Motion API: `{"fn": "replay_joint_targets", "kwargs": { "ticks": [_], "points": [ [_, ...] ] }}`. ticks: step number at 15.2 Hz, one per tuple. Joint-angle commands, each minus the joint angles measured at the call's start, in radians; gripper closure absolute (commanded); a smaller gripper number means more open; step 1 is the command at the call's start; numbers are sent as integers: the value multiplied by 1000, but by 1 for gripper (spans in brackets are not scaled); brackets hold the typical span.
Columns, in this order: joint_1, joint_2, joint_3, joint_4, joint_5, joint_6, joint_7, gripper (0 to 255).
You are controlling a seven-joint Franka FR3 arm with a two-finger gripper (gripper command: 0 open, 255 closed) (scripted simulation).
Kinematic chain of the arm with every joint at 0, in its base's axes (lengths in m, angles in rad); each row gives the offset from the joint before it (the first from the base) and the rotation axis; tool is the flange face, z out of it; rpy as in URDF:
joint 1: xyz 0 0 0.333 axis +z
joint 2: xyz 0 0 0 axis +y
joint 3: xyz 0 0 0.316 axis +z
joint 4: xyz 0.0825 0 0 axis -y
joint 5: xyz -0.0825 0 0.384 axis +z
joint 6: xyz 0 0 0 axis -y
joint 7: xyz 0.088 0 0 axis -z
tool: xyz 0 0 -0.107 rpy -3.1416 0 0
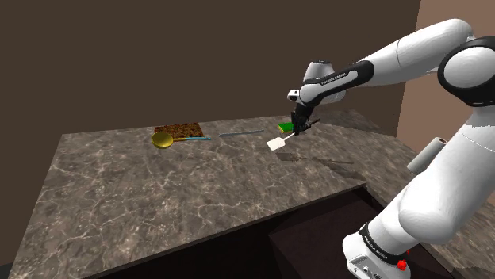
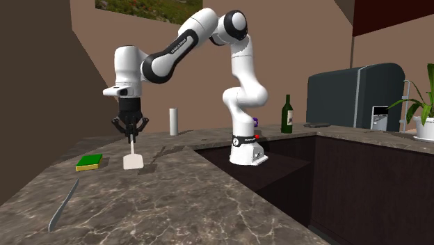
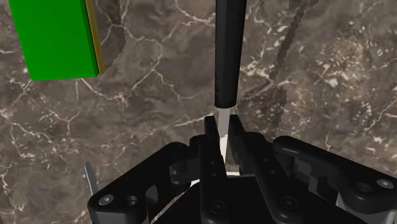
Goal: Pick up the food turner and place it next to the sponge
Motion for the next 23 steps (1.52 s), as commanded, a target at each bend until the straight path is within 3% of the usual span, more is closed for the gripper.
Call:
{"fn": "replay_joint_targets", "kwargs": {
  "ticks": [1,16,23],
  "points": [
    [-24,43,-15,51,20,-7,-54,255],
    [-42,198,6,16,80,177,-87,255],
    [-44,206,8,16,84,186,-89,255]
  ]
}}
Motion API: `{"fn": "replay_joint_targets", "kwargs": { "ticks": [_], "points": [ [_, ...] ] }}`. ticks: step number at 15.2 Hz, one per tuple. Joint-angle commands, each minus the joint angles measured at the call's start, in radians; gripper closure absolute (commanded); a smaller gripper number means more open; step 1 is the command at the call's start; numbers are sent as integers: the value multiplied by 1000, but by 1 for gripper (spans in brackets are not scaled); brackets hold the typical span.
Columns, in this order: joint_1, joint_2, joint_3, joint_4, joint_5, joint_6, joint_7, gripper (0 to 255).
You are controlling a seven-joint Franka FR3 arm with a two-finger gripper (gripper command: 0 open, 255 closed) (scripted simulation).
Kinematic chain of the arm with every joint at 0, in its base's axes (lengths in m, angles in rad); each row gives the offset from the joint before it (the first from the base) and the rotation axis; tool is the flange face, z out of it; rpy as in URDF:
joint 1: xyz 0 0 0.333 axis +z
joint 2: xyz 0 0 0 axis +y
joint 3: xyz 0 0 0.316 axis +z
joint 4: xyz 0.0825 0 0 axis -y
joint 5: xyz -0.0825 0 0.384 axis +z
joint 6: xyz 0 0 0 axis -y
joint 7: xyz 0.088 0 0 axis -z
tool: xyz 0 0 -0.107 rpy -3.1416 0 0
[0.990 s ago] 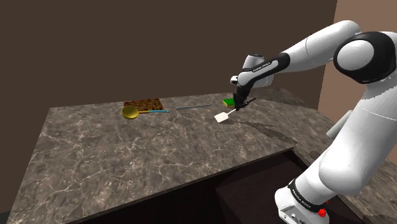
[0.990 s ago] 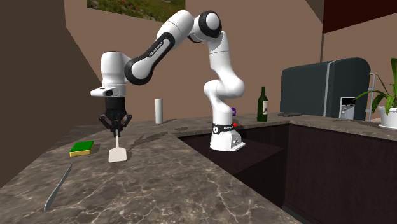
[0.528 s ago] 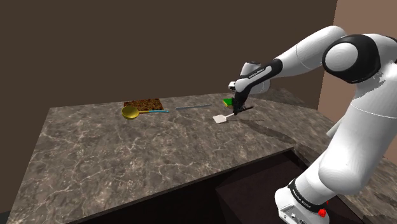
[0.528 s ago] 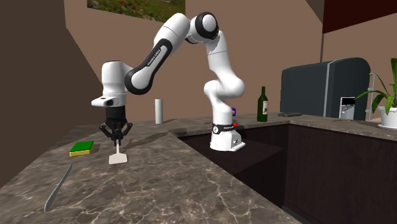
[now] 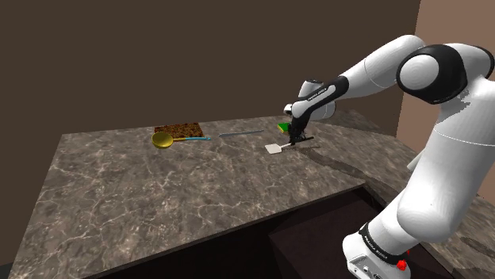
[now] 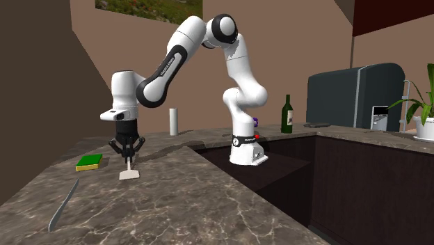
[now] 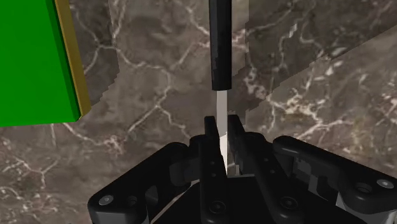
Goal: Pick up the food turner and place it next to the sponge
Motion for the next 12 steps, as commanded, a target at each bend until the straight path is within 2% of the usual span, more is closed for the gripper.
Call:
{"fn": "replay_joint_targets", "kwargs": {
  "ticks": [1,2,3,8,12],
  "points": [
    [0,0,0,0,0,0,0,255],
    [0,0,0,0,0,0,0,255],
    [0,0,0,0,0,0,0,0],
    [0,0,0,0,0,0,0,0],
    [19,-103,-16,15,-41,-114,29,0]
  ]
}}
